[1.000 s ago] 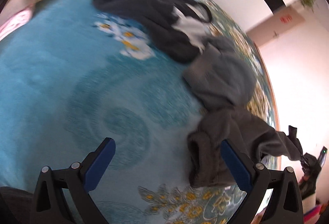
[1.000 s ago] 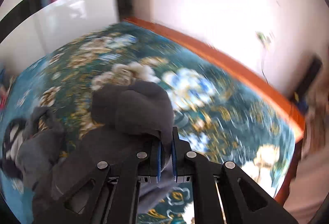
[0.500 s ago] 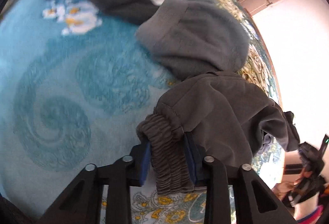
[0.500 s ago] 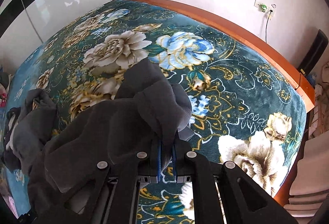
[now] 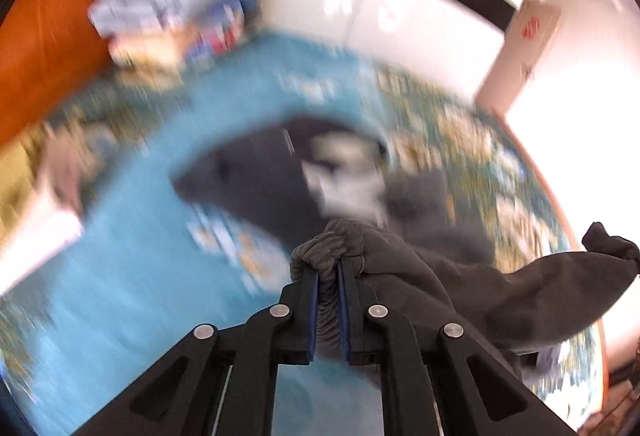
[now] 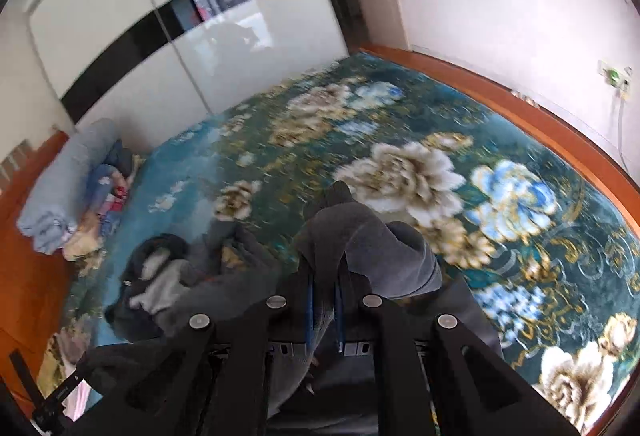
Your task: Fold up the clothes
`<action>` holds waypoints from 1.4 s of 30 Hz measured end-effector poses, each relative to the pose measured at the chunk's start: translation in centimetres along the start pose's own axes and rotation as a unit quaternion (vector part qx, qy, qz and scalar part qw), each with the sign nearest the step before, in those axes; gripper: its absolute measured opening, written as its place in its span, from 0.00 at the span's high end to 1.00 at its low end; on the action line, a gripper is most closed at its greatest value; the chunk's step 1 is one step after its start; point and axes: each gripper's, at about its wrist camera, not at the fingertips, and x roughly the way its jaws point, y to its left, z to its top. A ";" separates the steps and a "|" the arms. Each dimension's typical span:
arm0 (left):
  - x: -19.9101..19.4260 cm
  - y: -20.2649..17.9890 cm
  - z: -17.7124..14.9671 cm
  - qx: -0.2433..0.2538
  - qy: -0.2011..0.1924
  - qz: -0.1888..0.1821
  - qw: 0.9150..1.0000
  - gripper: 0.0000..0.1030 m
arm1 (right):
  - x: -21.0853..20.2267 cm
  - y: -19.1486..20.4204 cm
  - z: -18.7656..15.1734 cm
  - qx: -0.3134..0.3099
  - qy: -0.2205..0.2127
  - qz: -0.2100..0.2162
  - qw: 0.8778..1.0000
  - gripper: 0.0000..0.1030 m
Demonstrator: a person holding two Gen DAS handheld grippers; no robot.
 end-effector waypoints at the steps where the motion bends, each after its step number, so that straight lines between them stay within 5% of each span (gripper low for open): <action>1: -1.5 0.8 1.1 -0.003 -0.028 0.002 1.000 0.91 | -0.8 1.1 0.9 -0.008 -0.020 0.018 1.000 0.93; 3: -4.7 2.8 2.9 -0.003 -0.089 0.017 0.996 0.91 | -2.4 2.2 1.7 -0.019 -0.060 0.040 0.997 0.93; 6: -5.5 6.4 2.2 -0.024 -0.101 0.041 0.994 0.90 | -2.9 1.7 0.8 -0.021 -0.075 0.040 0.996 0.93; 11: 0.4 13.1 -5.4 -0.130 0.025 0.078 0.988 0.88 | 2.7 -4.1 -8.9 0.015 0.058 -0.038 0.997 0.93; 15: 4.5 16.0 -10.4 -0.219 0.127 0.090 0.963 0.88 | 4.3 -8.4 -15.0 0.066 0.132 -0.079 0.986 0.93; 19: 4.5 15.7 -10.4 -0.219 0.123 0.088 0.964 0.88 | 5.9 -12.6 -21.1 0.116 0.204 -0.120 0.965 0.93; 23: 4.6 16.2 -11.0 -0.232 0.126 0.083 0.961 0.86 | 5.8 -12.5 -19.5 0.102 0.199 -0.119 0.967 0.91; 27: 3.7 16.8 -11.8 -0.260 0.114 0.062 0.957 0.86 | 4.2 -12.0 -16.9 0.088 0.162 -0.157 0.970 0.74; 29: 3.7 16.6 -11.7 -0.258 0.114 0.063 0.957 0.86 | 3.5 -10.6 -15.2 0.061 0.138 -0.166 0.975 0.74; 31: 3.9 16.3 -11.6 -0.251 0.114 0.068 0.959 0.86 | 4.2 -7.3 -15.0 0.013 0.145 -0.127 0.981 0.73; 34: 3.9 16.4 -11.7 -0.254 0.112 0.067 0.958 0.86 | 7.5 -0.4 -17.0 -0.080 0.200 -0.049 0.975 0.52; 39: 3.3 16.7 -12.2 -0.269 0.104 0.053 0.956 0.86 | 12.9 11.1 -20.2 -0.233 0.282 0.084 0.927 0.51; 42: 3.2 16.6 -12.3 -0.266 0.102 0.054 0.957 0.86 | 15.6 16.5 -23.6 -0.320 0.313 0.092 0.889 0.51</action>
